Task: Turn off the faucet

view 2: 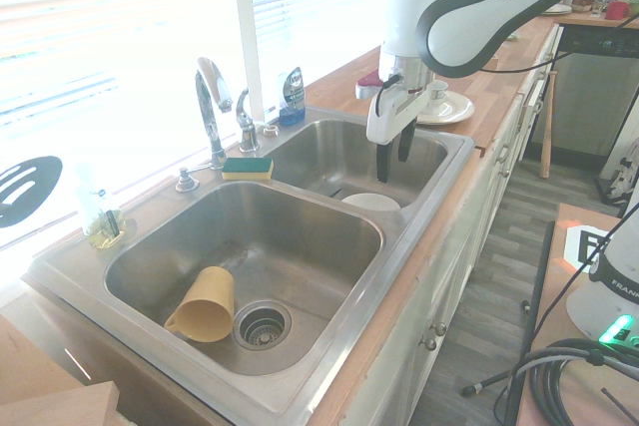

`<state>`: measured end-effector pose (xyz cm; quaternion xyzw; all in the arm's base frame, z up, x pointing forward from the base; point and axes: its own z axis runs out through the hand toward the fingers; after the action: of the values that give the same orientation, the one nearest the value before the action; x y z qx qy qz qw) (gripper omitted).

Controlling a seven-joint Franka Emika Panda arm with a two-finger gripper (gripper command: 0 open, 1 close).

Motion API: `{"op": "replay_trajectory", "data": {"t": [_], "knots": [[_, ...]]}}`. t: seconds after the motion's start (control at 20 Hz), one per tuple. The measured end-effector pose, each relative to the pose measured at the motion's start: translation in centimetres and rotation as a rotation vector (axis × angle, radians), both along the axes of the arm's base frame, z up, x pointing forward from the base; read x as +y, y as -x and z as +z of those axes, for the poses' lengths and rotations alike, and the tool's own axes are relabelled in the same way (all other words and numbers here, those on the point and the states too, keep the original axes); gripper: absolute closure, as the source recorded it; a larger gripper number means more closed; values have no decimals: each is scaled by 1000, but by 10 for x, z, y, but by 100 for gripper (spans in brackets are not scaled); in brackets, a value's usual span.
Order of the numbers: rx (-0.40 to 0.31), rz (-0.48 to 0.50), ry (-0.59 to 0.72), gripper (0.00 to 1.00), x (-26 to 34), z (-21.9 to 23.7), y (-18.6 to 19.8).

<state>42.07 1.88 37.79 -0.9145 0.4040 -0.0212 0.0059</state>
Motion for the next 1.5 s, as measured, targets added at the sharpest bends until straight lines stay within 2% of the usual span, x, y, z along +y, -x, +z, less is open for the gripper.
{"op": "replay_trajectory", "data": {"t": [0.15,0.2,1.5], "knots": [[1,6,3,0,-1,0,0],[0,6,4,100,-1,0,0],[-19,-7,4,100,-7,2,-2]]}}
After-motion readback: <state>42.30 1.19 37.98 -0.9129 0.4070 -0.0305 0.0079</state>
